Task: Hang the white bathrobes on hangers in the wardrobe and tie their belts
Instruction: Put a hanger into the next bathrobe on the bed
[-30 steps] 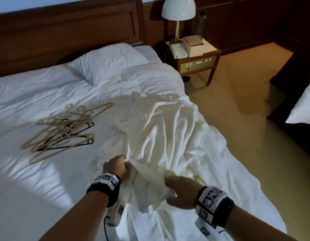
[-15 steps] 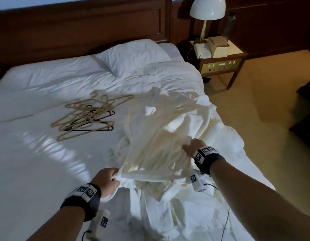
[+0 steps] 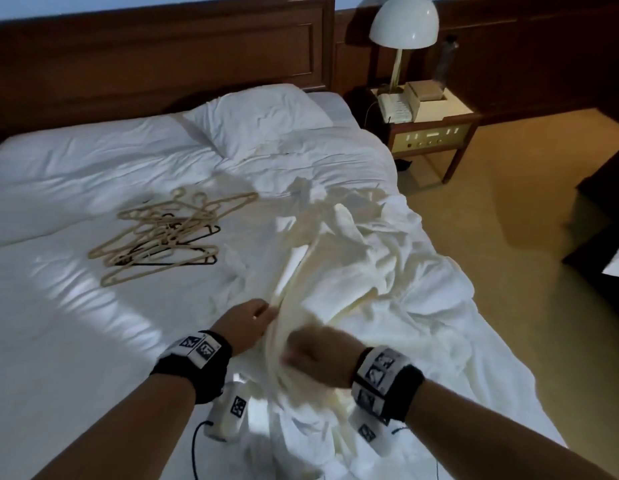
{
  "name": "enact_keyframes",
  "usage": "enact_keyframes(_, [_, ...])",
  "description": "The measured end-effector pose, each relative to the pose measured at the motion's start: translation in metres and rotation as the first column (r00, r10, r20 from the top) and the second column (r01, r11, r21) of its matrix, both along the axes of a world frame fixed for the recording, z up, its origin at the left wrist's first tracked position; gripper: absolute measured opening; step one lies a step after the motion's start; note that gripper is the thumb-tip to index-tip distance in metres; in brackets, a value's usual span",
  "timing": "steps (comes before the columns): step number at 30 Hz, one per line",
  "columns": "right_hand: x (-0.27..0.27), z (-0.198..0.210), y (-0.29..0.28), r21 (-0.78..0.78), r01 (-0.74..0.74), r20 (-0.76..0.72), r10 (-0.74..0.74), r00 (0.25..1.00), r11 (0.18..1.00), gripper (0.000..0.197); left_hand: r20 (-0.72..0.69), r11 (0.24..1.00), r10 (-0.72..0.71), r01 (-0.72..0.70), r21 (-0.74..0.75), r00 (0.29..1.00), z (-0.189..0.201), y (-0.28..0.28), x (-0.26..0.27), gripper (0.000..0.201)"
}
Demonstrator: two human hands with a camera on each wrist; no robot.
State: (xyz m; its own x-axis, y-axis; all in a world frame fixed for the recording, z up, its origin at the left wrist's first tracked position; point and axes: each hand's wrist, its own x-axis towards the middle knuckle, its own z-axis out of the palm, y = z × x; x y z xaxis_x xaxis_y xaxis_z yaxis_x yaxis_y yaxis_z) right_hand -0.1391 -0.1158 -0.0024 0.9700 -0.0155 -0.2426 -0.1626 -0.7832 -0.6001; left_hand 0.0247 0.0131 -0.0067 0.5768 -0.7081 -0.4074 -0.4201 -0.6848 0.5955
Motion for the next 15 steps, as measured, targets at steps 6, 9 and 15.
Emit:
enact_keyframes(6, [0.01, -0.008, -0.116, -0.208, 0.808, -0.049, -0.831, 0.554, 0.551, 0.104, 0.066, 0.989, -0.129, 0.124, 0.082, 0.989, -0.013, 0.012, 0.001, 0.035])
enact_keyframes(9, [0.01, -0.014, -0.142, -0.064, 0.838, -0.316, -0.807, 0.498, 0.542, 0.087, 0.027, 0.997, -0.073, 0.073, 0.01, 0.997, -0.013, 0.02, 0.004, 0.022])
enact_keyframes(15, [0.034, -0.006, -0.08, 0.288, 0.766, -0.313, -0.699, 0.643, 0.575, 0.019, -0.214, 0.997, 0.053, -0.064, -0.046, 0.975, -0.003, 0.018, -0.009, 0.045])
